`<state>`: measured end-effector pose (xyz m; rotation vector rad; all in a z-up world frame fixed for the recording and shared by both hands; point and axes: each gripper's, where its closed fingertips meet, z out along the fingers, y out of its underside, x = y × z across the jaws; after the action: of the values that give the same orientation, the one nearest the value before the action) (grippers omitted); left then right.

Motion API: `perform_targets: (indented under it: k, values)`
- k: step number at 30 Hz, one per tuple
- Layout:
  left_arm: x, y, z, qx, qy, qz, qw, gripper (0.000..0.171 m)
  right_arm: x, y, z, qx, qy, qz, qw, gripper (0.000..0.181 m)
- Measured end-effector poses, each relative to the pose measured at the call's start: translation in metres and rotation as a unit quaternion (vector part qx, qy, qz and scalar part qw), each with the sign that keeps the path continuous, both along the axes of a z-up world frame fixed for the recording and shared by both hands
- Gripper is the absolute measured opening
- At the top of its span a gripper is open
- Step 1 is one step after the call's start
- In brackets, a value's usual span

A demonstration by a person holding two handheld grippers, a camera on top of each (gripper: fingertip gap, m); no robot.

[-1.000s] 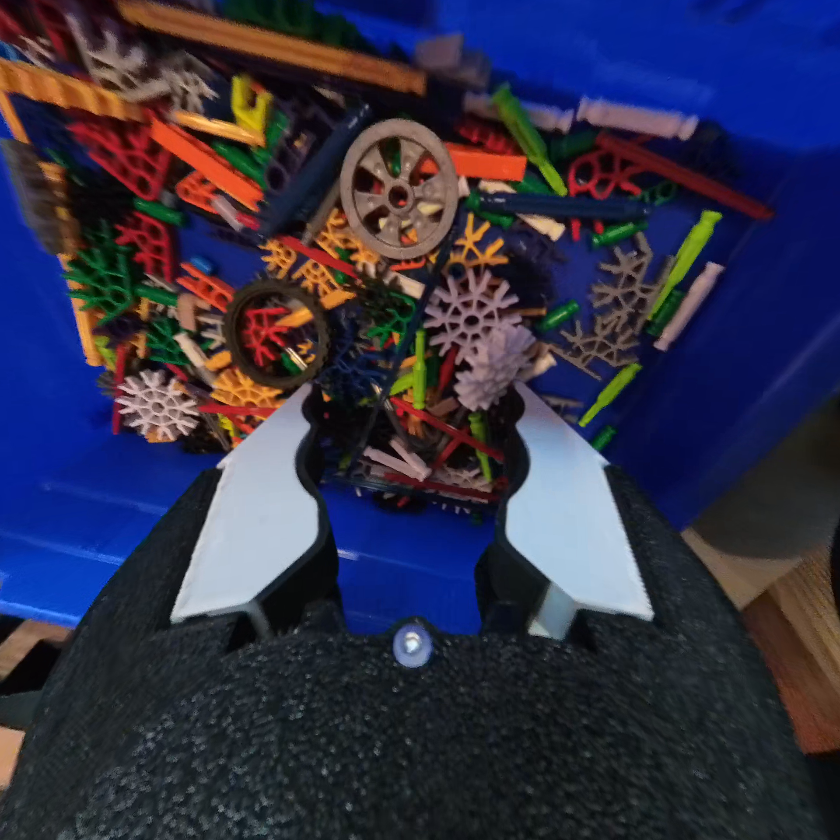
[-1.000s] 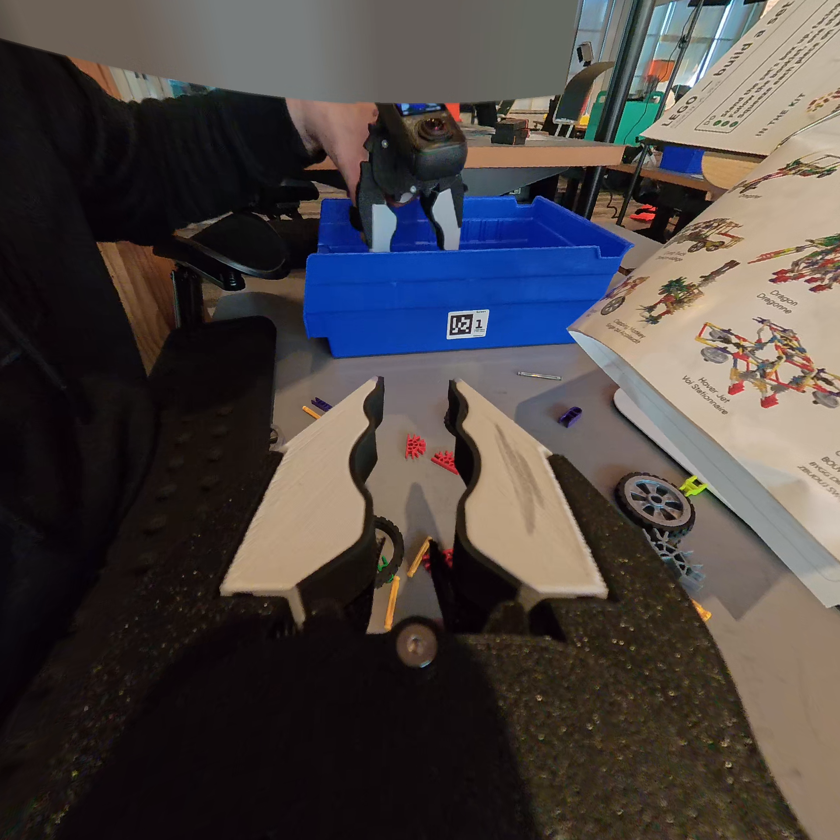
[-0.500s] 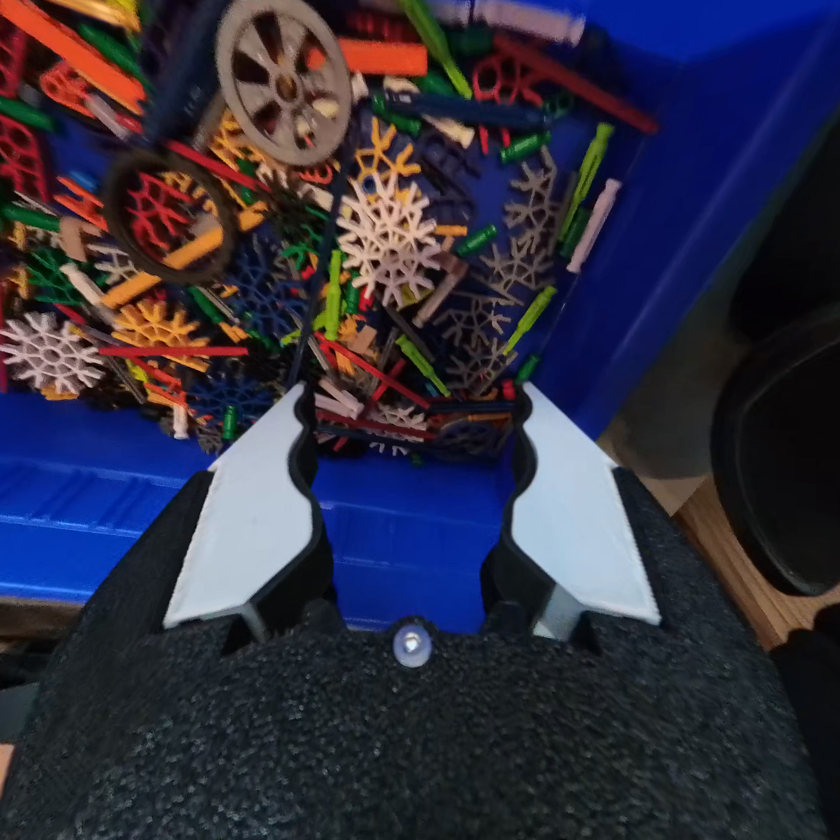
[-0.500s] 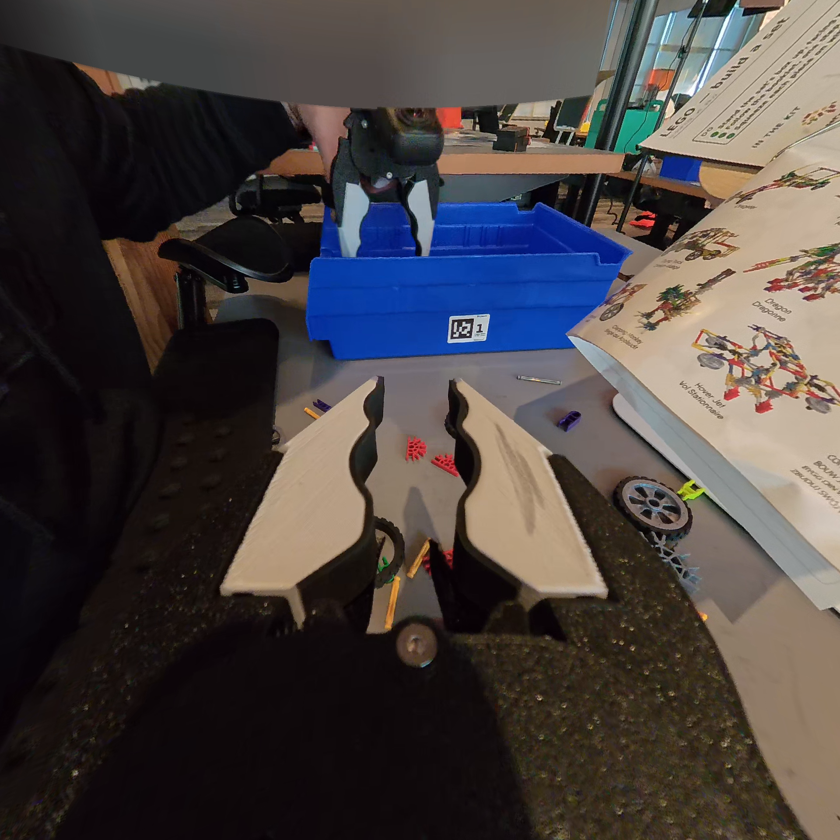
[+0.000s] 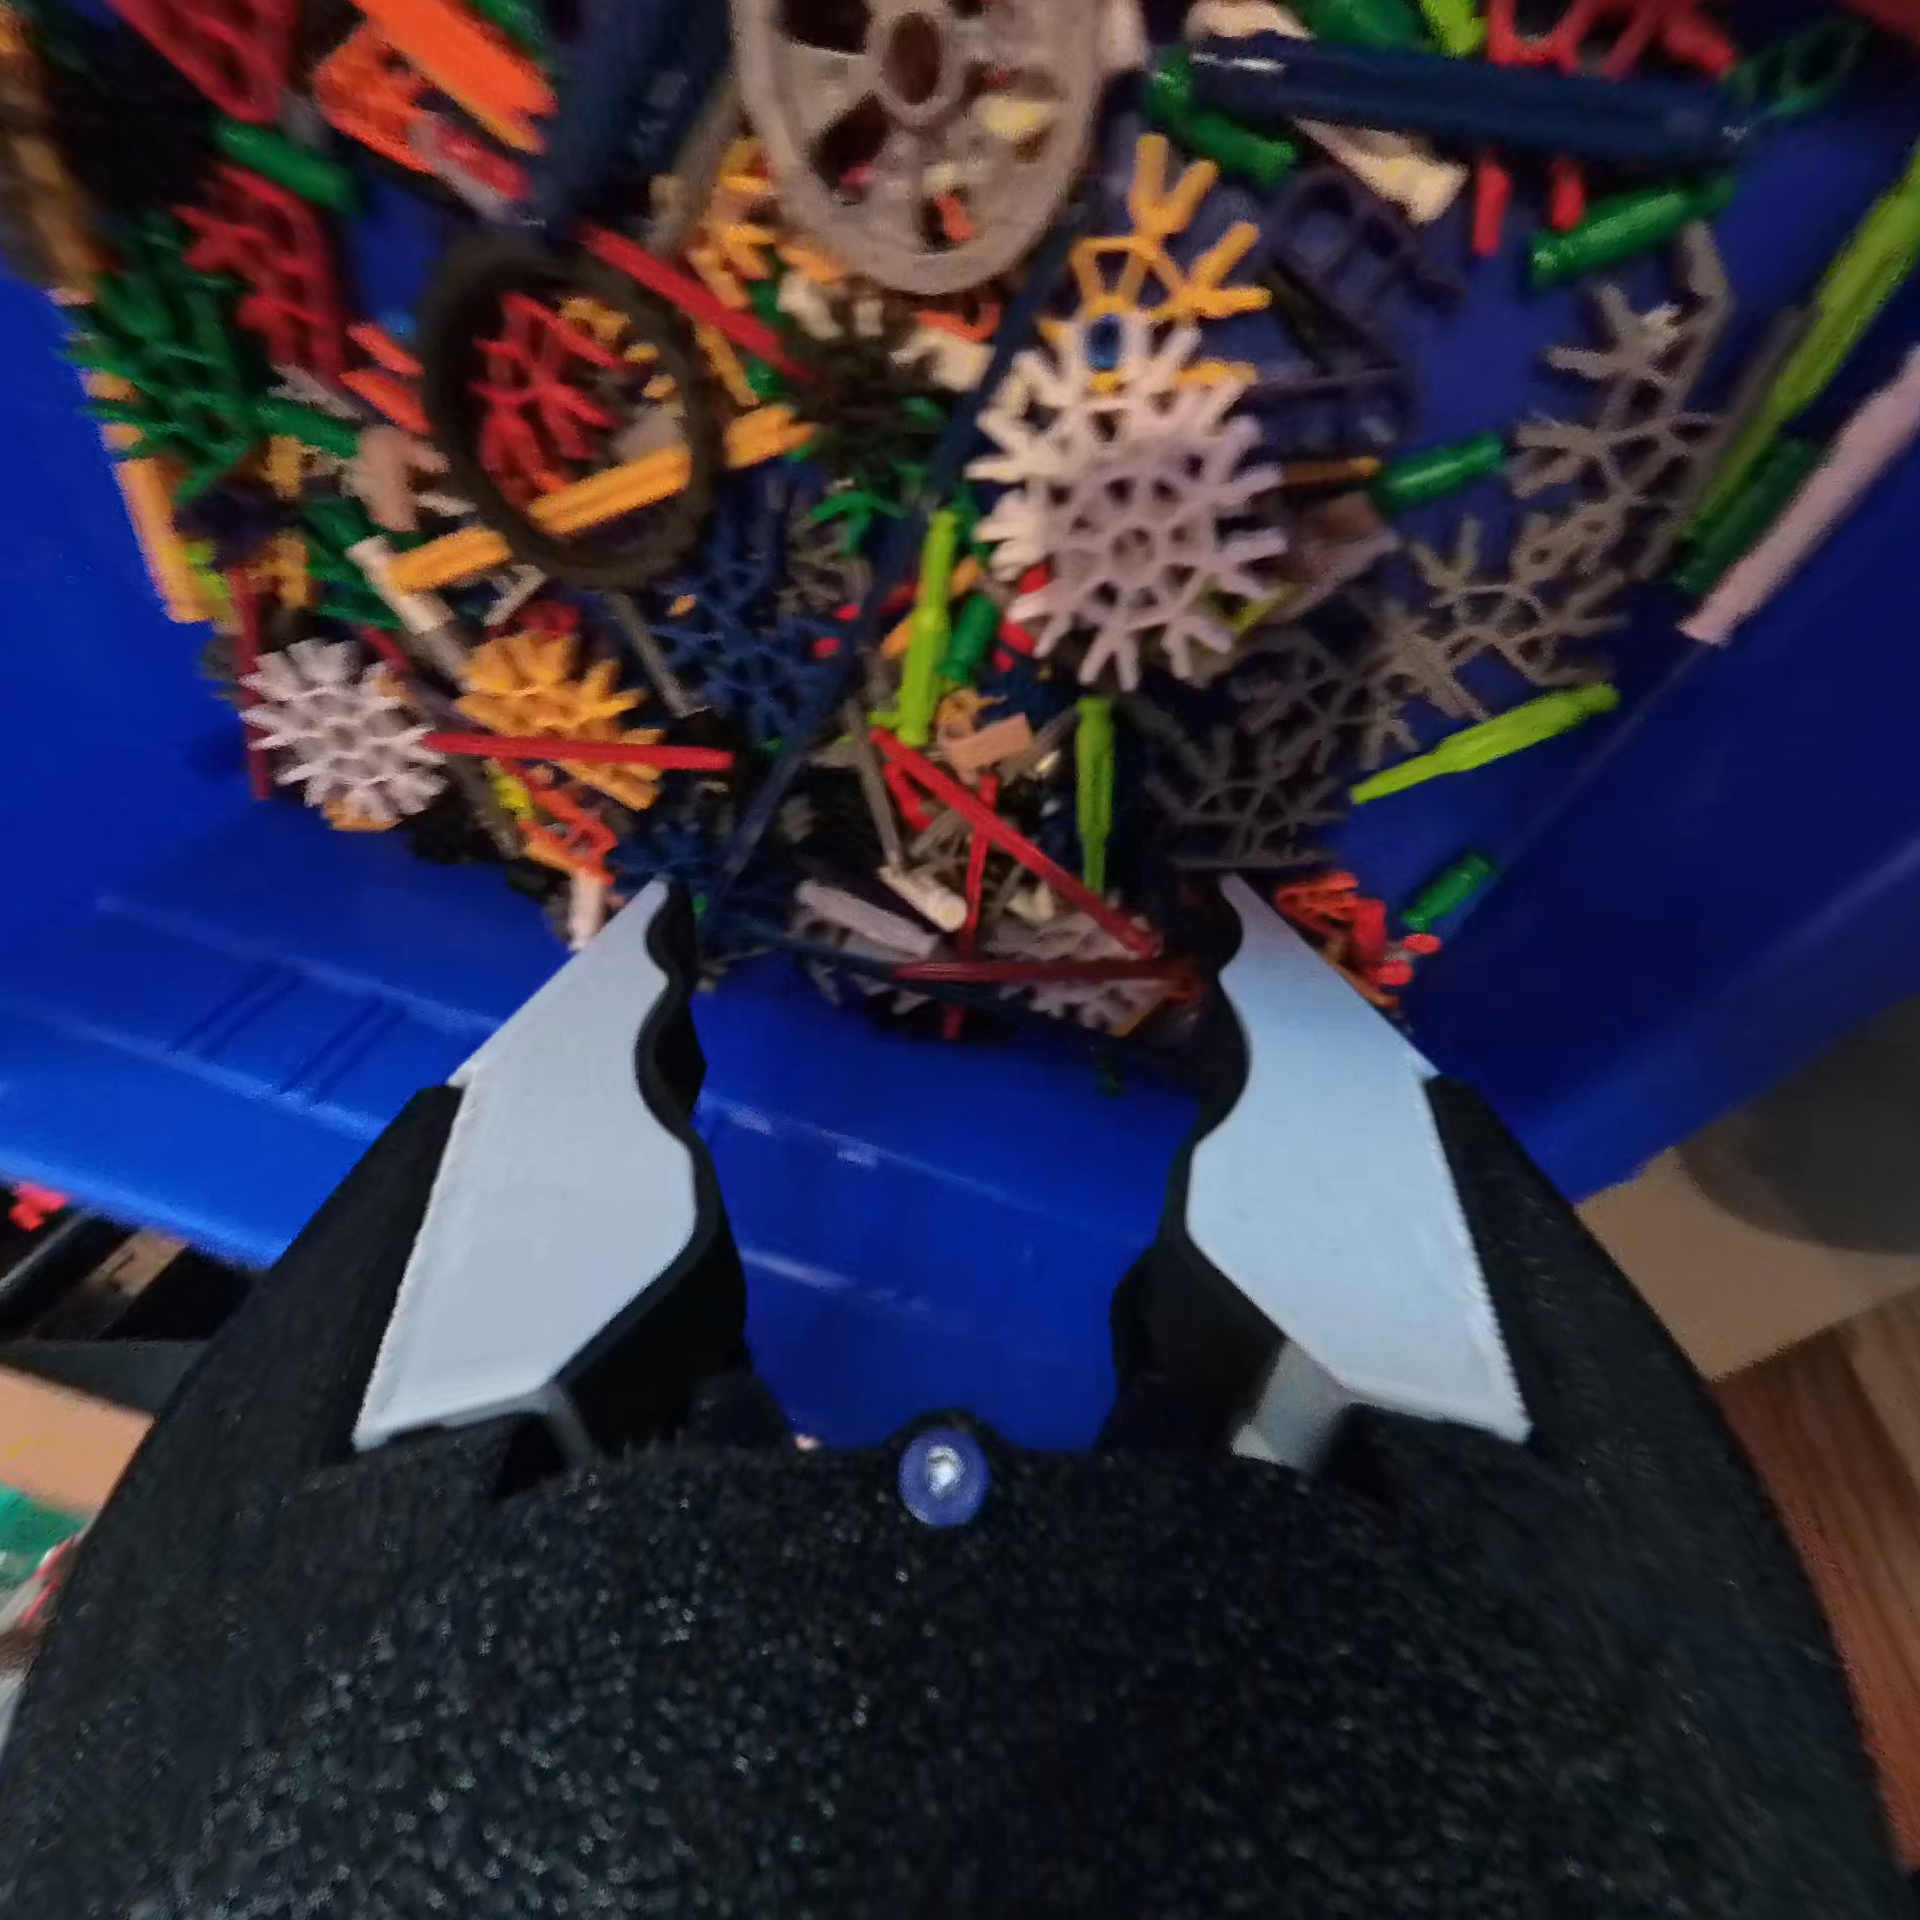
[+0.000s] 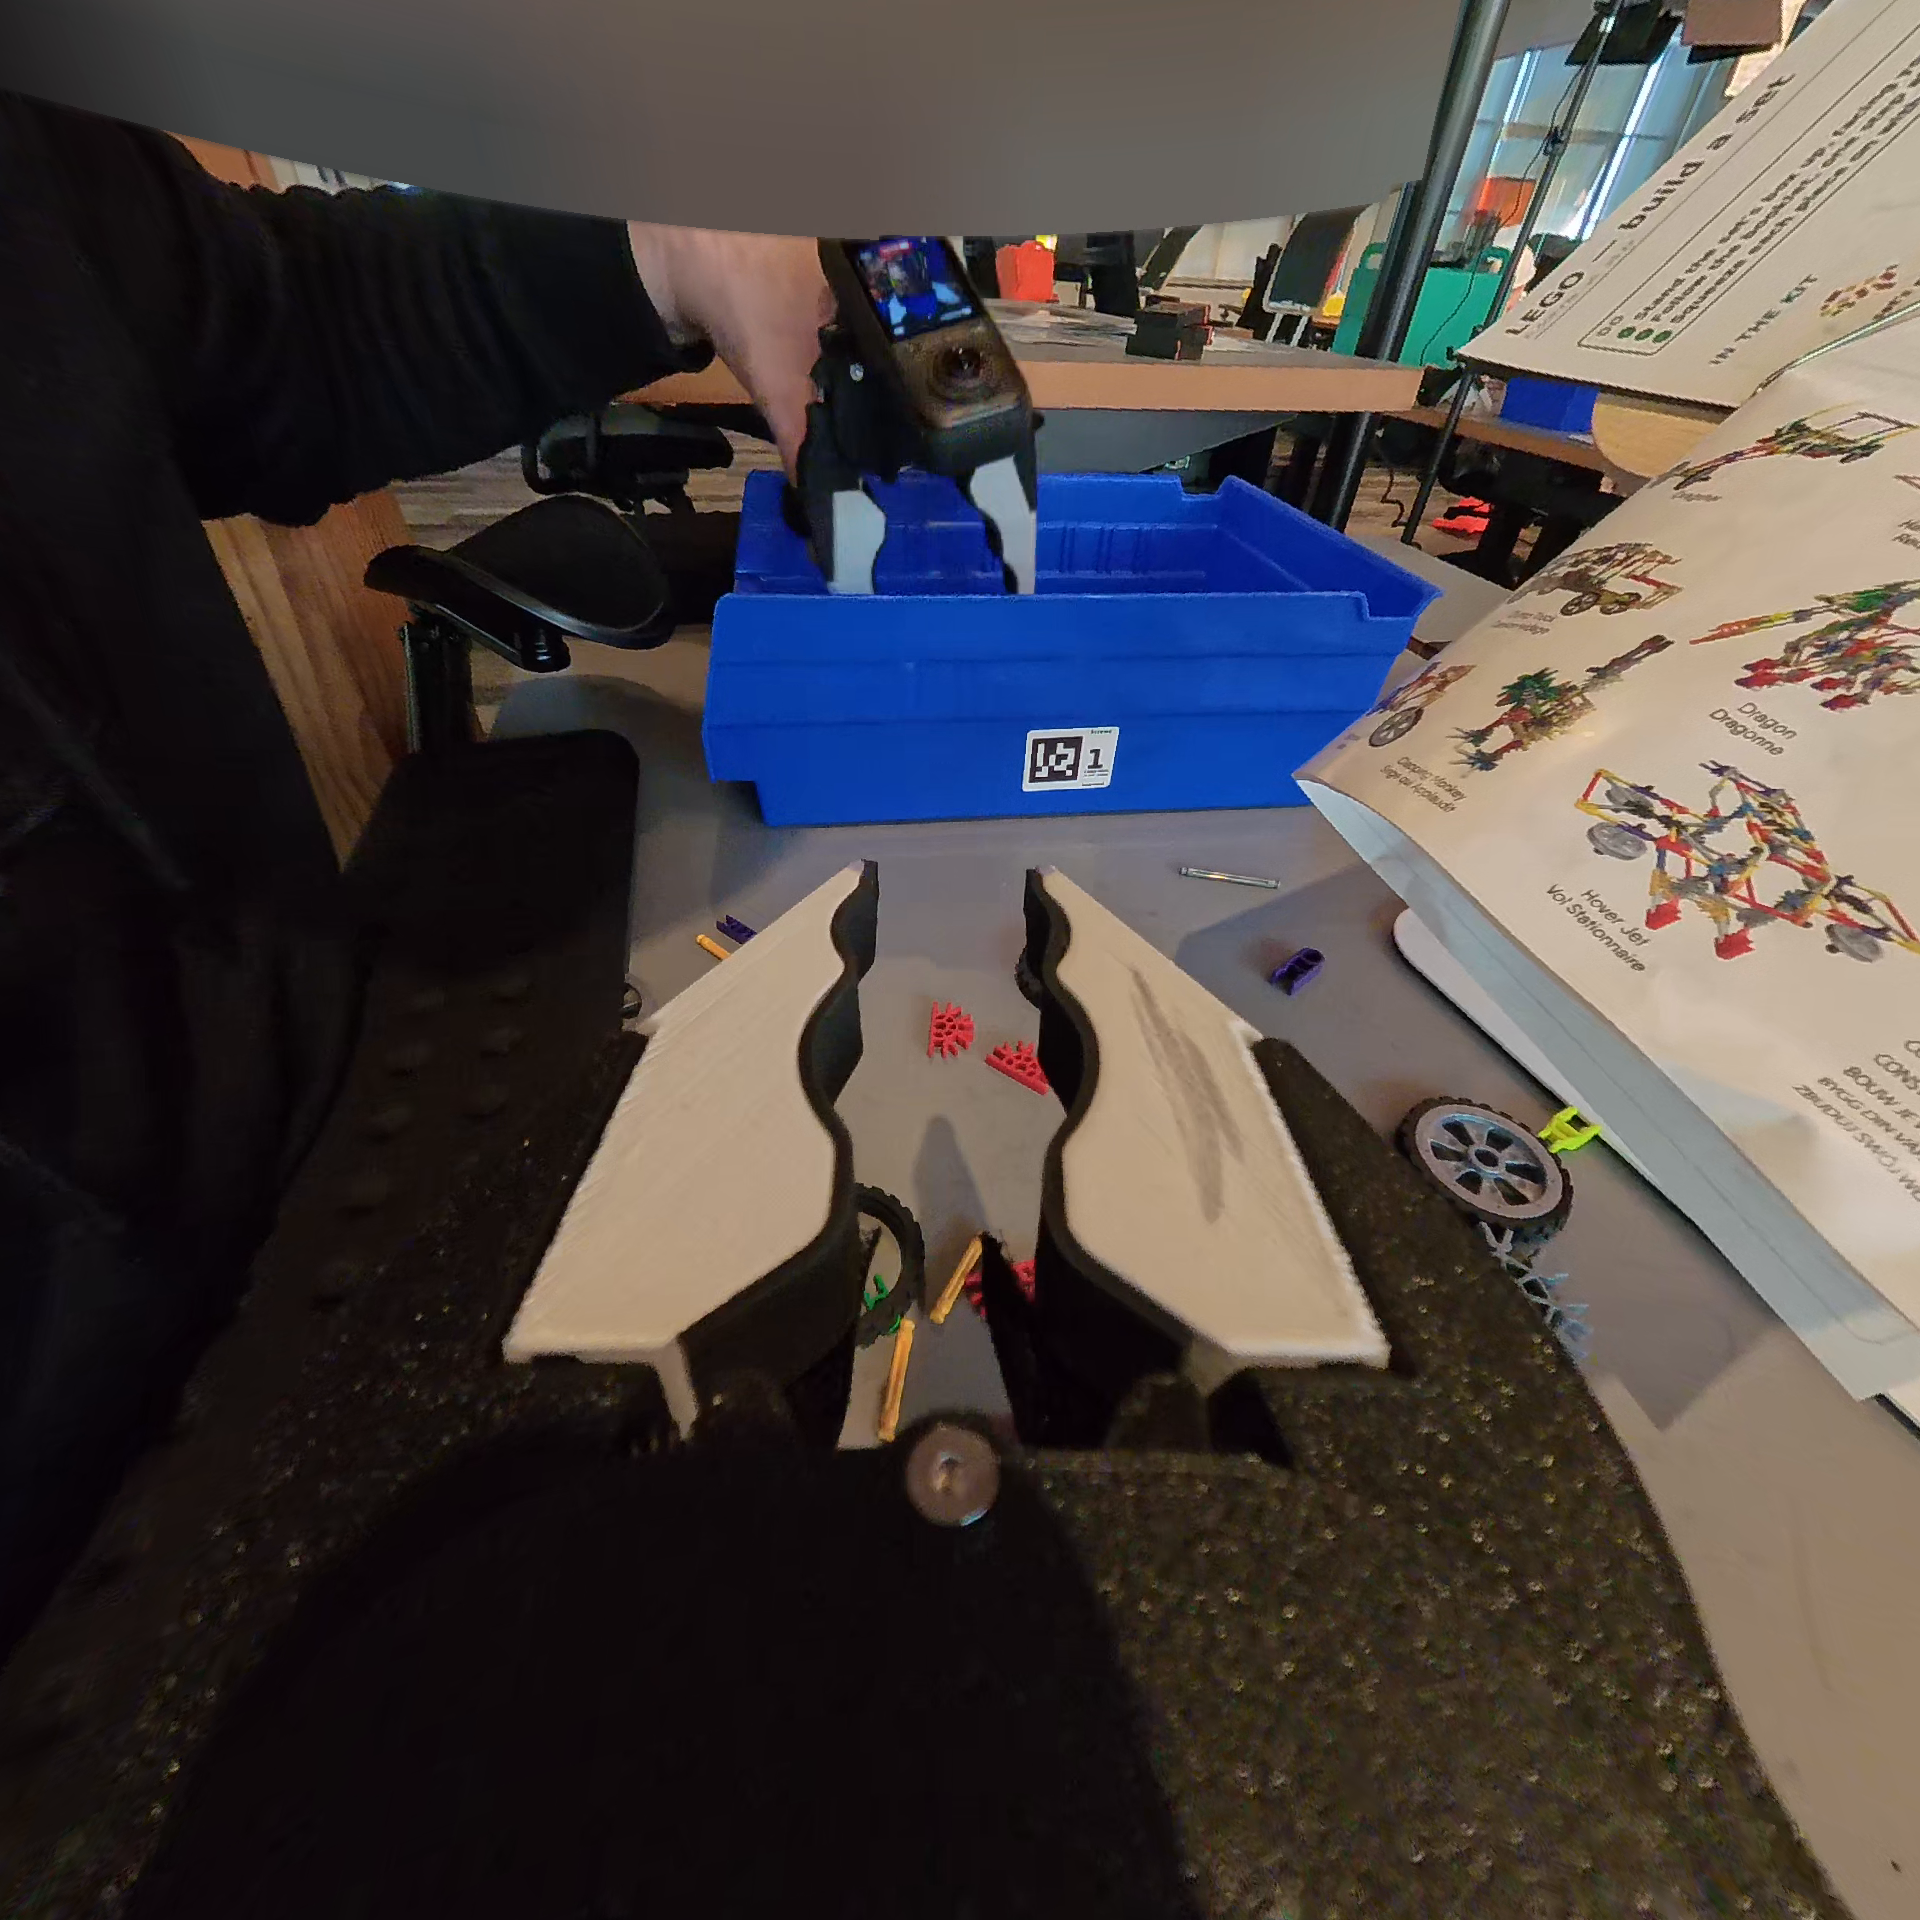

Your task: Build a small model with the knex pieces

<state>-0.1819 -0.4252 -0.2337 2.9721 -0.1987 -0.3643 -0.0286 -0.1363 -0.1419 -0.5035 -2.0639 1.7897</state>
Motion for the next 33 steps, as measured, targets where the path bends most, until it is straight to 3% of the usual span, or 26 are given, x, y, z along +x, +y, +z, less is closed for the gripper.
perform_targets:
  k: [3,6,14,23,33]
  values:
    - [-0.010,0.002,0.017,0.032,0.027,0.016,0.999,0.087,0.000,0.001,0.001,-0.002,0.001,0.000,1.000,0.027]
    - [0.025,0.001,0.020,0.062,-0.072,0.027,0.995,0.055,0.001,0.001,0.002,-0.004,0.002,0.001,1.000,0.027]
    - [0.076,-0.012,0.004,0.041,-0.177,0.037,0.983,0.011,0.004,0.000,0.004,-0.004,0.007,0.005,1.000,0.027]
    - [0.087,-0.019,-0.010,0.012,-0.229,0.105,0.968,0.005,0.007,0.002,0.010,-0.006,0.022,0.004,1.000,0.027]
    - [0.081,-0.019,-0.010,-0.002,-0.210,0.115,0.971,0.011,0.013,0.005,0.020,-0.016,0.038,0.007,0.999,0.027]
